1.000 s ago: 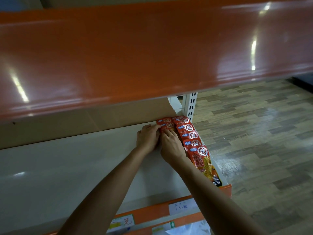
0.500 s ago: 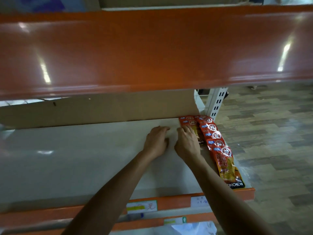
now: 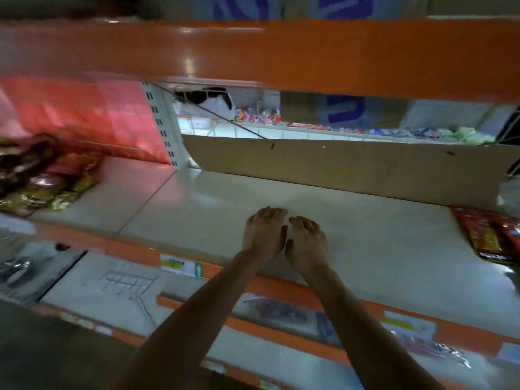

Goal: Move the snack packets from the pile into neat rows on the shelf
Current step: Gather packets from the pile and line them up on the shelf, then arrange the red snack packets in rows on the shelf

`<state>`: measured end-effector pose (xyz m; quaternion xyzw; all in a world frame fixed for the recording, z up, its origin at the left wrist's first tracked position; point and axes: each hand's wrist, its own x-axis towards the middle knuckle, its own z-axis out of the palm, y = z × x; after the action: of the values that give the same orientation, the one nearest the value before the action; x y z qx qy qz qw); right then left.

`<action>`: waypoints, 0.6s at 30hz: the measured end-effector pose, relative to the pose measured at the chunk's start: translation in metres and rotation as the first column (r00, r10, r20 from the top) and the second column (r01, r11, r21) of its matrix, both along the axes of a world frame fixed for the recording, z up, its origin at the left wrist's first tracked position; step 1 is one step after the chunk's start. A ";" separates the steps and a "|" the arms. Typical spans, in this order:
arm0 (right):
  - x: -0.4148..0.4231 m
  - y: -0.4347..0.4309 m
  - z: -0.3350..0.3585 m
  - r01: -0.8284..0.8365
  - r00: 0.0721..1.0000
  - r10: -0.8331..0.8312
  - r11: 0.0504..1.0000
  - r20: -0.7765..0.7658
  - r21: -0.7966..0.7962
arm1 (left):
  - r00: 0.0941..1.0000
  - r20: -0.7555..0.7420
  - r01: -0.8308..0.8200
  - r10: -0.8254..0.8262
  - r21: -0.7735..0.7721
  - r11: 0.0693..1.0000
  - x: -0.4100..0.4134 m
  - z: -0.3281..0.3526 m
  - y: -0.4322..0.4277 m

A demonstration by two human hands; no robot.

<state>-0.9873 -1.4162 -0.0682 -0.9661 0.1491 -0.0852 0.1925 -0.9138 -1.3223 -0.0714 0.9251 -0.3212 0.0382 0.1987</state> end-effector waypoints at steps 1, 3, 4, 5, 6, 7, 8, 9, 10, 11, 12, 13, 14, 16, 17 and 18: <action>0.009 0.021 0.000 -0.023 1.000 0.023 1.000 0.001 -0.001 | 1.000 0.001 -0.029 0.029 0.003 1.000 0.007 0.000 0.023; 0.026 0.062 0.000 -0.055 0.998 0.055 0.998 0.010 0.006 | 0.996 0.005 -0.089 0.089 0.016 0.996 0.018 -0.001 0.069; 0.034 0.081 0.001 -0.067 0.998 0.066 0.998 0.012 0.013 | 0.993 0.009 -0.119 0.119 0.022 0.993 0.022 -0.001 0.091; 0.041 0.100 0.002 -0.081 0.997 0.081 0.996 0.017 0.025 | 0.988 0.014 -0.152 0.152 0.024 0.988 0.026 0.000 0.111; 0.048 0.119 0.003 -0.101 0.995 0.100 0.994 0.028 0.036 | 0.982 0.019 -0.187 0.187 0.022 0.982 0.030 0.001 0.132; 0.056 0.136 0.003 -0.129 0.991 0.127 0.991 0.039 0.040 | 0.974 0.022 -0.225 0.225 0.017 0.974 0.034 0.002 0.151; 0.063 0.153 0.003 -0.161 0.986 0.159 0.986 0.048 0.035 | 0.964 0.024 -0.264 0.264 0.009 0.964 0.038 0.003 0.169; 0.071 0.169 0.002 -0.192 0.980 0.191 0.981 0.051 0.028 | 0.953 0.024 -0.302 0.302 -0.003 0.953 0.042 0.004 0.187; 0.079 0.184 0.002 -0.216 0.975 0.215 0.976 0.053 0.021 | 0.941 0.023 -0.338 0.339 -0.017 0.941 0.045 0.005 0.204; 0.088 0.199 0.001 -0.232 0.971 0.231 0.973 0.057 0.018 | 0.928 0.018 -0.372 0.373 -0.030 0.928 0.049 0.005 0.221; 0.097 0.213 0.001 -0.247 0.967 0.245 0.969 0.061 0.019 | 0.914 0.013 -0.406 0.406 -0.040 0.913 0.053 0.006 0.236; 0.105 0.228 0.001 -0.264 0.963 0.261 0.964 0.067 0.030 | 0.899 0.005 -0.437 0.438 -0.049 0.898 0.058 0.007 0.252; 0.113 0.242 0.001 -0.283 0.958 0.280 0.958 0.071 0.043 | 0.885 -0.004 -0.464 0.465 -0.054 0.884 0.063 0.008 0.266; 0.132 0.270 0.003 -0.325 0.944 0.320 0.944 0.074 0.060 | 0.861 -0.020 -0.508 0.508 -0.056 0.859 0.075 0.010 0.294; 0.143 0.283 0.003 -0.345 0.937 0.340 0.936 0.079 0.071 | 0.849 -0.025 -0.528 0.528 -0.053 0.847 0.082 0.011 0.308; 0.154 0.296 0.002 -0.365 0.930 0.358 0.928 0.086 0.082 | 0.837 -0.025 -0.548 0.547 -0.047 0.835 0.090 0.011 0.322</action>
<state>-0.8328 -1.1198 -0.0658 -0.9630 -0.0342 -0.0747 0.2566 -0.8233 -1.0003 -0.0601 0.9730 -0.0412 0.0971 0.2054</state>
